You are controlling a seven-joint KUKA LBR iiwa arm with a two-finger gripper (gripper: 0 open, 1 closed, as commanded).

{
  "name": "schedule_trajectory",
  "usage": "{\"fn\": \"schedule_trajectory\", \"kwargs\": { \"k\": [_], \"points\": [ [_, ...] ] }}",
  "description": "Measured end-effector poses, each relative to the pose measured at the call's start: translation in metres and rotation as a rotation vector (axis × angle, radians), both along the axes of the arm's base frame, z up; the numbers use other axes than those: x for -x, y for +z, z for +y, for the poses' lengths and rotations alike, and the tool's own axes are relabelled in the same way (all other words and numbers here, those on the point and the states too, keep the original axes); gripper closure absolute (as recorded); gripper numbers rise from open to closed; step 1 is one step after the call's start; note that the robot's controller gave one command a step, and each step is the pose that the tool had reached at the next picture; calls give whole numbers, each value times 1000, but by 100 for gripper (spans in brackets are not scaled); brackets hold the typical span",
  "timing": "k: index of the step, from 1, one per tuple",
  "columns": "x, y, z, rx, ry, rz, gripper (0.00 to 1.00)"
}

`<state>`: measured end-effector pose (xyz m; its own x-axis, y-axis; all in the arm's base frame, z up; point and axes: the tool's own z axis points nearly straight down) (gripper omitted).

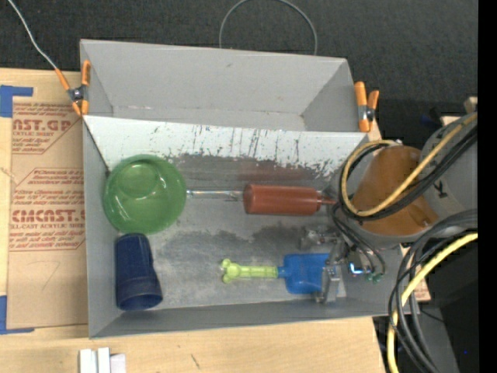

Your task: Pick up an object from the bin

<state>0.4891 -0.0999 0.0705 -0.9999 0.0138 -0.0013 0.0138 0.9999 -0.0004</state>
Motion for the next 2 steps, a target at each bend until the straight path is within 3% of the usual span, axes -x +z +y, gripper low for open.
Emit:
{"fn": "schedule_trajectory", "kwargs": {
  "k": [1, 2],
  "points": [
    [4, 58, 3, -1, -58, -1, 0],
    [-1, 0, 1, 1, 0, -5, 0]
  ]
}}
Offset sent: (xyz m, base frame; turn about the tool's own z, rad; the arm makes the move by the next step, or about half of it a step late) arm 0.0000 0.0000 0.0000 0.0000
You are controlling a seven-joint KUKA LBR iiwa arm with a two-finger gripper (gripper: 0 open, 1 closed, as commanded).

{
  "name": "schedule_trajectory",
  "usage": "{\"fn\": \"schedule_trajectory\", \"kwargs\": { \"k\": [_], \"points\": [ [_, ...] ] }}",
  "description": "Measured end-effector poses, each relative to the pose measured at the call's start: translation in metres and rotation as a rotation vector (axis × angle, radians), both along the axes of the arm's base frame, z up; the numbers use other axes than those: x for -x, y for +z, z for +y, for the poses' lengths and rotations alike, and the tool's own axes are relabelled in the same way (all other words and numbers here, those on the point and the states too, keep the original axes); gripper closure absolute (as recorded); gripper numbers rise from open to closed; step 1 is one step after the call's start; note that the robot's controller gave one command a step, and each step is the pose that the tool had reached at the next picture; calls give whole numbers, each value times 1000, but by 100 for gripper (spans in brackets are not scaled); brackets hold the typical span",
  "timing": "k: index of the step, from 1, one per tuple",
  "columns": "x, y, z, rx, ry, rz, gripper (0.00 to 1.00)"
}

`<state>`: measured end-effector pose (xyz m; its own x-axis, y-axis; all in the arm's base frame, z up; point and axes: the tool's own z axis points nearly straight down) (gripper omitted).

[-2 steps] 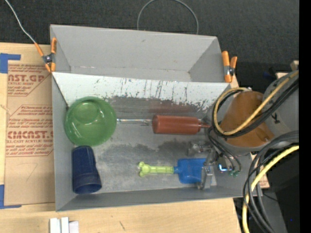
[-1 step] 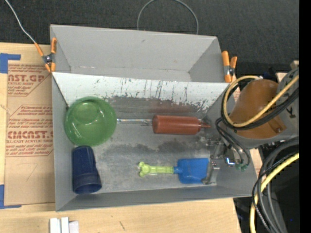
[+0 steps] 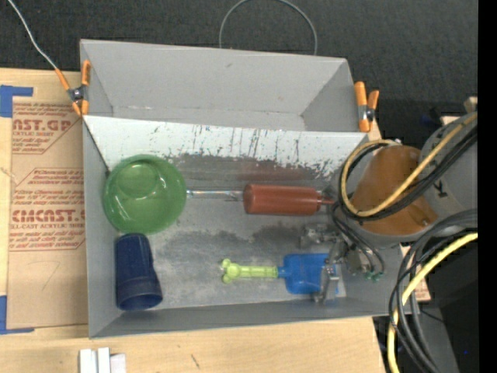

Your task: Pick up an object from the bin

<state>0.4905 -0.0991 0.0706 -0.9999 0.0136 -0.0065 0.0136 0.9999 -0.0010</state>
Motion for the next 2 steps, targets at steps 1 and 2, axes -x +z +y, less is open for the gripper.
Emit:
{"fn": "schedule_trajectory", "kwargs": {
  "k": [1, 2],
  "points": [
    [5, 1, 8, 2, 82, -9, 0],
    [-1, 1, 2, -1, 1, -2, 100]
  ]
}}
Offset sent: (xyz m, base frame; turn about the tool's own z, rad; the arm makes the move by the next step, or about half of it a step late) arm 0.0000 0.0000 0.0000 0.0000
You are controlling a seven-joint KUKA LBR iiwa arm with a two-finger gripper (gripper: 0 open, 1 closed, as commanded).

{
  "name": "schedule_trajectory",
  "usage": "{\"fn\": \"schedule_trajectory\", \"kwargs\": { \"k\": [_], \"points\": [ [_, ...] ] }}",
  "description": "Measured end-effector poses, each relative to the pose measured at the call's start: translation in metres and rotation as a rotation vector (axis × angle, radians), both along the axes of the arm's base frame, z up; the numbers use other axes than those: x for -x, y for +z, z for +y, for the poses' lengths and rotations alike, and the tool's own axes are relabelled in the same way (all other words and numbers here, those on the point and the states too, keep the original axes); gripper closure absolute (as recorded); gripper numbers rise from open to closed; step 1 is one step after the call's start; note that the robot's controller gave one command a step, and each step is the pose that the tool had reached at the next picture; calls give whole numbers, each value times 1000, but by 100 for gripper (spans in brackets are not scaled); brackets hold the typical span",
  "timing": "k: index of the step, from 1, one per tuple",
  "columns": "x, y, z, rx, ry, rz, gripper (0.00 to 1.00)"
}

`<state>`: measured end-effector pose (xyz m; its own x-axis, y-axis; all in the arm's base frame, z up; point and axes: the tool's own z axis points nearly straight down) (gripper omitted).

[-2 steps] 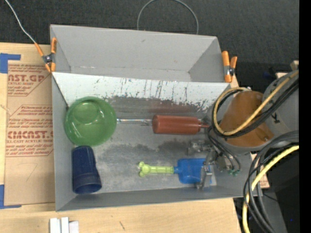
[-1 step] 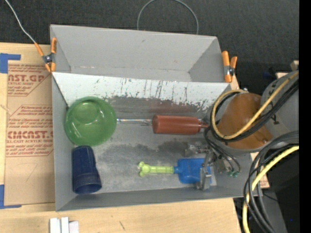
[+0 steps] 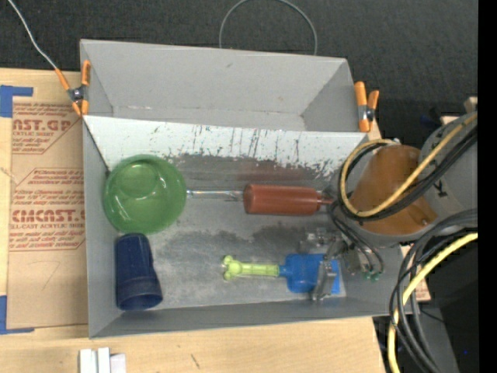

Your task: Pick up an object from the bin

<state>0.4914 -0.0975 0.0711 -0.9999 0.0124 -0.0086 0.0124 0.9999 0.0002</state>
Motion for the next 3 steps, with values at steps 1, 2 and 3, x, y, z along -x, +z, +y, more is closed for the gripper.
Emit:
{"fn": "schedule_trajectory", "kwargs": {
  "k": [1, 2, 3],
  "points": [
    [0, 0, 0, 0, 0, 0, 100],
    [2, 8, 1, -2, 0, 9, 100],
    [3, 31, 1, -2, 0, 12, 100]
  ]
}}
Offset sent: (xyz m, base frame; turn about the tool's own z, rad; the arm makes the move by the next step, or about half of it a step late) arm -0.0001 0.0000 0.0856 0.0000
